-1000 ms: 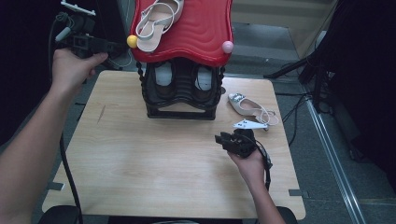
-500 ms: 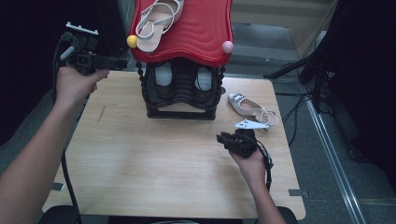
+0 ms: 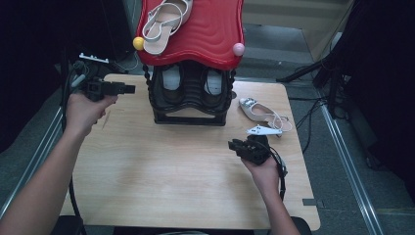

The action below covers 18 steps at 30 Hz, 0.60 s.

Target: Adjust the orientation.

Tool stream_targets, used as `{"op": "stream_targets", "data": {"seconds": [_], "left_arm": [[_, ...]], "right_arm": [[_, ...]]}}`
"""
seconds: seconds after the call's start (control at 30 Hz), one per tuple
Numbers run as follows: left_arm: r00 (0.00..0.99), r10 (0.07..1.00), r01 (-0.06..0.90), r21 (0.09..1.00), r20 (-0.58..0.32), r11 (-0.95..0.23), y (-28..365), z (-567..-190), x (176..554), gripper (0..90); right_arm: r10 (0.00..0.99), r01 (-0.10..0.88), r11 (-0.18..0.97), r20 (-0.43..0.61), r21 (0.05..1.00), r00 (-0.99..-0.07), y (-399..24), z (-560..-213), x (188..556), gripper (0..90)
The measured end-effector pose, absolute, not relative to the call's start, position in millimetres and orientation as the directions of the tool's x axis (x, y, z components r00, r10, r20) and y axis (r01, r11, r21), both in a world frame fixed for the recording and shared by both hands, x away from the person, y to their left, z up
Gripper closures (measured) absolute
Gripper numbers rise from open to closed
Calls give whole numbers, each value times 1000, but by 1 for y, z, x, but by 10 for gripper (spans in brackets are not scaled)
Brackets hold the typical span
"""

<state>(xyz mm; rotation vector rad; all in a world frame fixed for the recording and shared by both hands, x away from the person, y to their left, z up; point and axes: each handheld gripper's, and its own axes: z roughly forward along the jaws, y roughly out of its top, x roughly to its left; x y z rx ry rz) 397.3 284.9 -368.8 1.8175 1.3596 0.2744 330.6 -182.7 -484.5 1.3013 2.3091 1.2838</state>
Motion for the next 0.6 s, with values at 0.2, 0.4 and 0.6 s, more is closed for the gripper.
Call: {"op": "stream_targets", "data": {"seconds": [0.2, 0.4, 0.6], "left_arm": [[384, 870, 699, 713, -309, -56, 286, -389, 388, 469], [392, 872, 705, 705, -294, -80, 284, -405, 381, 470], [390, 878, 711, 696, -278, -95, 280, -424, 373, 469]], "right_arm": [[772, 606, 235, 233, 760, -592, -183, -483, 330, 863], [770, 611, 236, 238, 756, -592, -185, -485, 333, 900], [775, 602, 248, 218, 759, -594, -189, -485, 335, 900]]}}
